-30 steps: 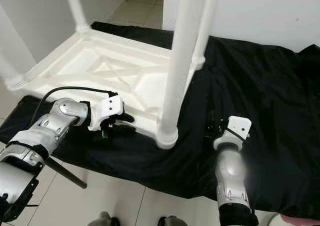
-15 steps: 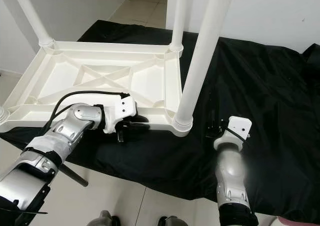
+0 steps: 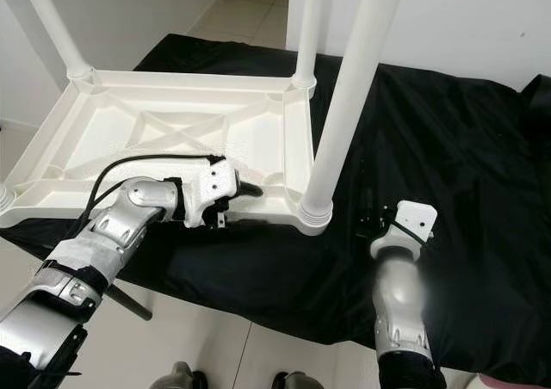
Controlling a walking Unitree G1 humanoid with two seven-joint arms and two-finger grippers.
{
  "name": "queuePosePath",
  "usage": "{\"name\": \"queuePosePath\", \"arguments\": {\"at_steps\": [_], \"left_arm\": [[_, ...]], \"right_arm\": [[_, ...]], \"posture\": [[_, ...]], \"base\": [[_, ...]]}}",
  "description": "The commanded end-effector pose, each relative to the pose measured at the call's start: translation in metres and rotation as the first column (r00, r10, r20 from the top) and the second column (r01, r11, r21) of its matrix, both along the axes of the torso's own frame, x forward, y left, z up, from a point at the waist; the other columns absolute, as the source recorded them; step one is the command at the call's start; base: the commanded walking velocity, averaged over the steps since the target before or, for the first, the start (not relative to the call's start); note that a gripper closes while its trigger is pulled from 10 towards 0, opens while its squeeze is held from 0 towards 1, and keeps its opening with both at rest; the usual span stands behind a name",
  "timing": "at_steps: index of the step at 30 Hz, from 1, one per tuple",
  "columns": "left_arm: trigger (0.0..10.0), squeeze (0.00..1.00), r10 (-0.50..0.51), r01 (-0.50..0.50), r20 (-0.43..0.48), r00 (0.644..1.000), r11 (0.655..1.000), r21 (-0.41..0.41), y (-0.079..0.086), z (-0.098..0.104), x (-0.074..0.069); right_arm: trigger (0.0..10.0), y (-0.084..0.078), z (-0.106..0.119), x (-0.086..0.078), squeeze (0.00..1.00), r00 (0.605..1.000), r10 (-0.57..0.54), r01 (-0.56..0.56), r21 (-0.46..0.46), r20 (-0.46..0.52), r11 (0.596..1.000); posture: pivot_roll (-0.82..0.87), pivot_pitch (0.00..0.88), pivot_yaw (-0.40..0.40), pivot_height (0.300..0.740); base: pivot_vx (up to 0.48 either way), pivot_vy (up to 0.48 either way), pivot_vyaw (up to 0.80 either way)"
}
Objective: Building children table
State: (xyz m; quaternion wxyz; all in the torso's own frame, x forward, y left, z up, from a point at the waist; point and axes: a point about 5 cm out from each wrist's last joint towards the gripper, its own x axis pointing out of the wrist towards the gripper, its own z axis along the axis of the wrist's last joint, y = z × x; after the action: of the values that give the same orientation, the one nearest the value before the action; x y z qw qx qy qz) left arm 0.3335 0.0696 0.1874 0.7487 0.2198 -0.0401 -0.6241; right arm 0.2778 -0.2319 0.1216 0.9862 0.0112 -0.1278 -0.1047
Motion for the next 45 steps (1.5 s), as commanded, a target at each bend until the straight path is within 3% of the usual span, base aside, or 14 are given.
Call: {"name": "queuePosePath", "arguments": {"at_steps": [1,8,14,17,20,22,24,25,29,35,39,45], "left_arm": [[10.0,0.00,0.069,-0.068,0.015,0.997,0.996,-0.060,0.005,0.005,0.001],[10.0,0.00,0.274,-0.261,0.046,0.961,0.947,-0.186,0.020,0.014,0.002],[10.0,0.00,0.369,-0.359,0.006,0.929,0.906,-0.227,0.028,0.006,-0.007],[10.0,0.00,0.412,-0.409,-0.042,0.910,0.881,-0.238,0.035,0.002,-0.010],[10.0,0.00,0.479,-0.483,-0.086,0.873,0.828,-0.286,0.046,-0.002,-0.017],[10.0,0.00,0.496,-0.503,-0.104,0.862,0.812,-0.297,0.049,-0.004,-0.019],[10.0,0.00,0.504,-0.514,-0.116,0.856,0.803,-0.303,0.049,-0.006,-0.021],[10.0,0.00,0.525,-0.552,-0.175,0.833,0.766,-0.329,0.048,-0.015,-0.026],[10.0,0.00,0.538,-0.592,-0.247,0.806,0.727,-0.347,0.042,-0.033,-0.038],[10.0,0.00,0.484,-0.555,-0.280,0.829,0.774,-0.304,0.033,-0.045,-0.052],[10.0,0.00,0.393,-0.467,-0.275,0.878,0.831,-0.304,0.022,-0.041,-0.062],[10.0,0.00,0.348,-0.415,-0.245,0.905,0.849,-0.327,0.008,-0.033,-0.076]], "right_arm": [[10.0,-0.004,0.001,-0.009,0.00,0.999,0.030,-0.031,0.013,0.018,0.999],[10.0,-0.009,0.004,-0.033,0.00,0.994,0.109,-0.109,-0.016,0.003,0.994],[10.0,-0.005,0.012,-0.042,0.00,0.990,0.142,-0.141,-0.044,0.011,0.989],[10.0,-0.001,0.015,-0.045,0.00,0.985,0.170,-0.169,-0.060,0.009,0.984],[10.0,0.000,0.016,-0.052,0.00,0.983,0.185,-0.185,-0.072,0.000,0.980],[10.0,0.001,0.017,-0.054,0.00,0.982,0.190,-0.190,-0.071,-0.003,0.979],[10.0,0.001,0.017,-0.055,0.00,0.981,0.193,-0.193,-0.069,-0.006,0.979],[10.0,0.006,0.015,-0.057,0.00,0.973,0.231,-0.231,-0.061,-0.014,0.971],[10.0,0.014,0.013,-0.058,0.00,0.948,0.316,-0.317,-0.056,-0.035,0.947],[10.0,0.021,0.013,-0.059,0.00,0.898,0.435,-0.439,-0.051,-0.068,0.897],[10.0,0.023,0.018,-0.060,0.00,0.858,0.507,-0.511,-0.047,-0.084,0.858],[10.0,0.027,0.021,-0.057,0.00,0.813,0.573,-0.580,-0.058,-0.105,0.812]], "posture": [[0.01,0.130,0.019,0.740],[0.00,0.142,0.019,0.740],[-0.02,0.150,0.020,0.740],[-0.02,0.150,0.022,0.740],[-0.03,0.145,0.021,0.740],[-0.03,0.142,0.020,0.740],[-0.04,0.136,0.017,0.740],[-0.04,0.105,0.007,0.740],[-0.04,0.084,0.002,0.740],[-0.04,0.065,-0.002,0.740],[-0.04,0.079,-0.005,0.740],[-0.03,0.099,-0.009,0.740]], "base": [[0.000,0.000,0.00],[0.000,0.000,0.00],[0.000,0.000,0.00],[0.000,0.000,0.00],[0.000,0.000,0.00],[0.000,0.000,0.00],[0.000,0.000,0.00],[0.000,0.000,0.00],[0.000,0.000,0.00],[0.000,0.000,0.00],[0.000,0.000,0.00],[0.000,0.000,0.00]]}}
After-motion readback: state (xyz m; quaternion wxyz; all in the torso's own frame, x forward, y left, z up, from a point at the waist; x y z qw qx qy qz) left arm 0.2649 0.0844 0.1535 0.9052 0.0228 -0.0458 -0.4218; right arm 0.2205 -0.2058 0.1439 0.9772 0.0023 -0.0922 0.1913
